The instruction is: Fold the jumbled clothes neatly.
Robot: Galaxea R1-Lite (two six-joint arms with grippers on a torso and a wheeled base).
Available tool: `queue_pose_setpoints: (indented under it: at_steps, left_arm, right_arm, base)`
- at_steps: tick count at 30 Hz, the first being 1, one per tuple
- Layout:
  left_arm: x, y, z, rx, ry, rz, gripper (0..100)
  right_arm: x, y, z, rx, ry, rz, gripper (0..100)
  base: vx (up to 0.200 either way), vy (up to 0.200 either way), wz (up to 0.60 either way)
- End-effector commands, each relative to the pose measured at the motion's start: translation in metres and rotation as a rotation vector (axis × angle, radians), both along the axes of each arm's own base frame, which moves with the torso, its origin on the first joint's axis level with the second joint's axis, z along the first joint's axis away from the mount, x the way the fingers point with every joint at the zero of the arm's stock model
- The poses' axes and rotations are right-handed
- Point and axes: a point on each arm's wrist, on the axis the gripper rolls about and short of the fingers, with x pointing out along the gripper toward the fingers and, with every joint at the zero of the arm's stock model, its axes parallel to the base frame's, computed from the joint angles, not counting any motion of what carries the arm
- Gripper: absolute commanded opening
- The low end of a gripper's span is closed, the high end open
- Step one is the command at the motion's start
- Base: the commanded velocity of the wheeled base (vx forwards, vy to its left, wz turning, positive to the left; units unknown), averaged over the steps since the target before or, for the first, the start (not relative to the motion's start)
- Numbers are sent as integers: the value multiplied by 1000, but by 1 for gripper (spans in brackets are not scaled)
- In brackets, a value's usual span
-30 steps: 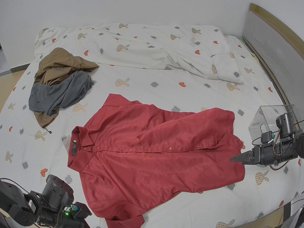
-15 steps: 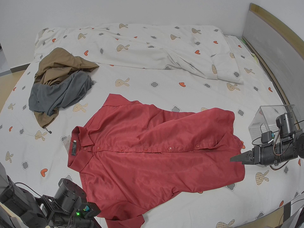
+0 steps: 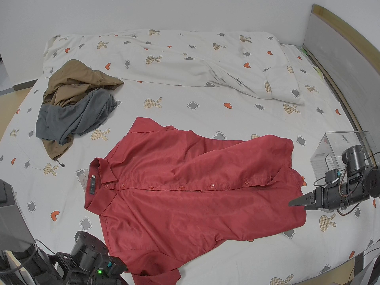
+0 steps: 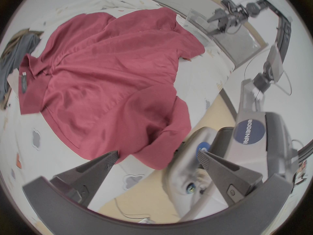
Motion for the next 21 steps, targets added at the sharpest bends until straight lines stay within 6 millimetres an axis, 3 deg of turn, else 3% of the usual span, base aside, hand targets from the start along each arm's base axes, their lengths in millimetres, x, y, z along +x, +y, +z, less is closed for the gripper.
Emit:
queue_pose_setpoints:
  at_steps: [1, 2, 8, 16, 21]
  left_arm:
    - [-5, 2, -1, -46, 72, 21, 100]
    - [-5, 2, 0, -83, 97, 30, 100]
    - [-1, 4, 2, -196, 166, 42, 100]
    - [2, 6, 5, -234, 161, 66, 100]
    - [3, 8, 6, -238, 151, 76, 100]
  right_arm:
    - [8, -20, -25, -27, 76, -44, 100]
    - [13, -39, -37, -68, 68, -40, 100]
    - [16, -66, -63, -108, 46, 45, 100]
    - [27, -64, -80, -65, 49, 91, 100]
    - [29, -51, -83, -12, 48, 152, 100]
  base:
    - [0, 0, 0]
    - [0, 0, 0]
    - [0, 0, 0]
    - [0, 0, 0]
    - [0, 0, 0]
